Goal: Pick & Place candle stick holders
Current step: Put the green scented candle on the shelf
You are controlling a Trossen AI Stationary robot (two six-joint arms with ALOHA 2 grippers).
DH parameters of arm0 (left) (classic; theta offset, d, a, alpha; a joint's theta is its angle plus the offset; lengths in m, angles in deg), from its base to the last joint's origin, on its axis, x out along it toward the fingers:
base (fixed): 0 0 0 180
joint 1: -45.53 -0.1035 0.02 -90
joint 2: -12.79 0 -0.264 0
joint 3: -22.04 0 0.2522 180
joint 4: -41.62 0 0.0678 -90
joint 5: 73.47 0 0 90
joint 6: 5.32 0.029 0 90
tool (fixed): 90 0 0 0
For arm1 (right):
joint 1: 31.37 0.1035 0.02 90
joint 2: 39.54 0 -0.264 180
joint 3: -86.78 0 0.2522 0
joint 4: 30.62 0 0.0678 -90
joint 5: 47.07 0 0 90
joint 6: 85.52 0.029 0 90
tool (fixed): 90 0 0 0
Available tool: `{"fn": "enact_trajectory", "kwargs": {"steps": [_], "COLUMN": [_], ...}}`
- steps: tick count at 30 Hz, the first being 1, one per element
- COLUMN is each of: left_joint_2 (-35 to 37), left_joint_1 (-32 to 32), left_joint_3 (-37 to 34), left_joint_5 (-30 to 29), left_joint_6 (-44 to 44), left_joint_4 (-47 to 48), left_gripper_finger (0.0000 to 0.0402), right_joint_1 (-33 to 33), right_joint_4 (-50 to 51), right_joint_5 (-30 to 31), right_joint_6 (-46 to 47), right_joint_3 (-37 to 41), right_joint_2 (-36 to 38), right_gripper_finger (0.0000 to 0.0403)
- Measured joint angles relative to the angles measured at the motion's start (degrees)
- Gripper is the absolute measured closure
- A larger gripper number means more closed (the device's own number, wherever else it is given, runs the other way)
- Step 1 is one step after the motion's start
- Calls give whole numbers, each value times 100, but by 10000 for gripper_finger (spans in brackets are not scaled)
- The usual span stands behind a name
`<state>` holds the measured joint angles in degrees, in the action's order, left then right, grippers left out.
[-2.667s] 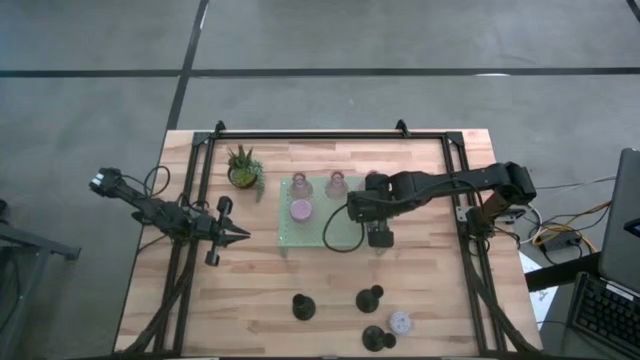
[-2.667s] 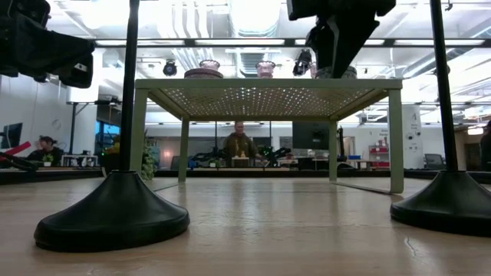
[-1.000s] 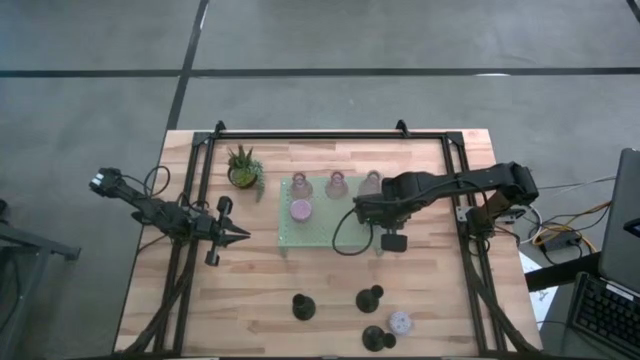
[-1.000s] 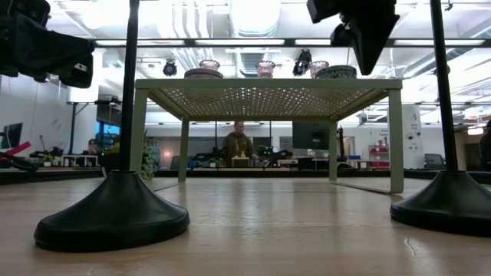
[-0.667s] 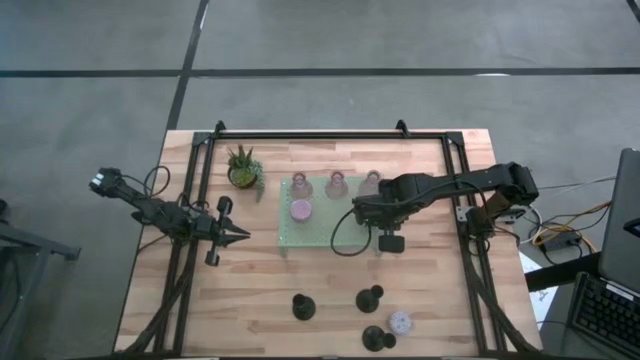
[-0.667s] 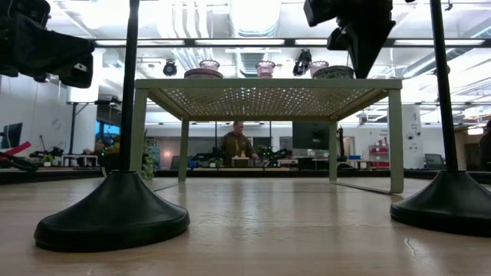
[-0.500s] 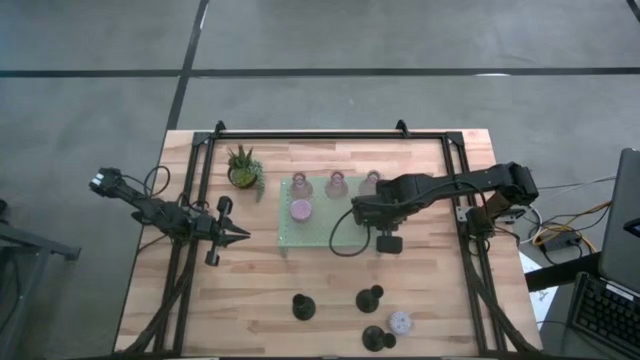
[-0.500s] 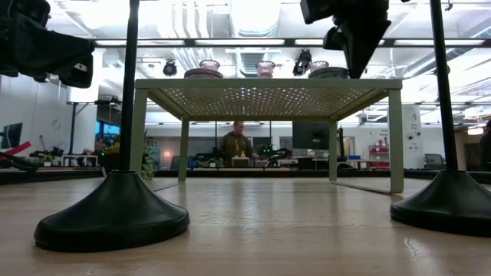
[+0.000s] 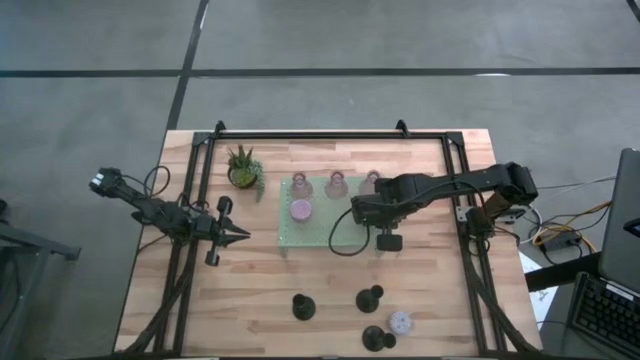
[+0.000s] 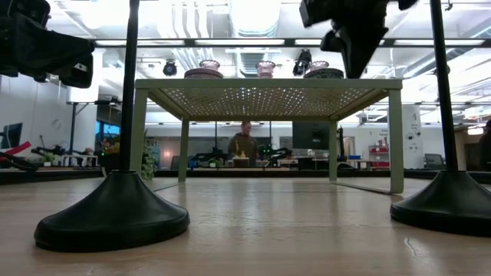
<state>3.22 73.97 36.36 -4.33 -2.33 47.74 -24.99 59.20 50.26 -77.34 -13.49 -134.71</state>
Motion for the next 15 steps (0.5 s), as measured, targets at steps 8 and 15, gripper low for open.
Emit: {"fn": "enact_trajectory", "kwargs": {"steps": [8,15], "left_joint_2": [0,-1], "left_joint_1": [0,-1], "left_joint_3": [0,0], "left_joint_5": [0,0], "left_joint_6": [0,-1], "left_joint_4": [0,0], "left_gripper_finger": [369,369], "right_joint_1": [-55,-48], "right_joint_4": [-281,-388], "right_joint_5": [43,290], "right_joint_6": [-218,-268], "right_joint_3": [417,433], "right_joint_2": [-3,6], "right_gripper_finger": [394,394]}}
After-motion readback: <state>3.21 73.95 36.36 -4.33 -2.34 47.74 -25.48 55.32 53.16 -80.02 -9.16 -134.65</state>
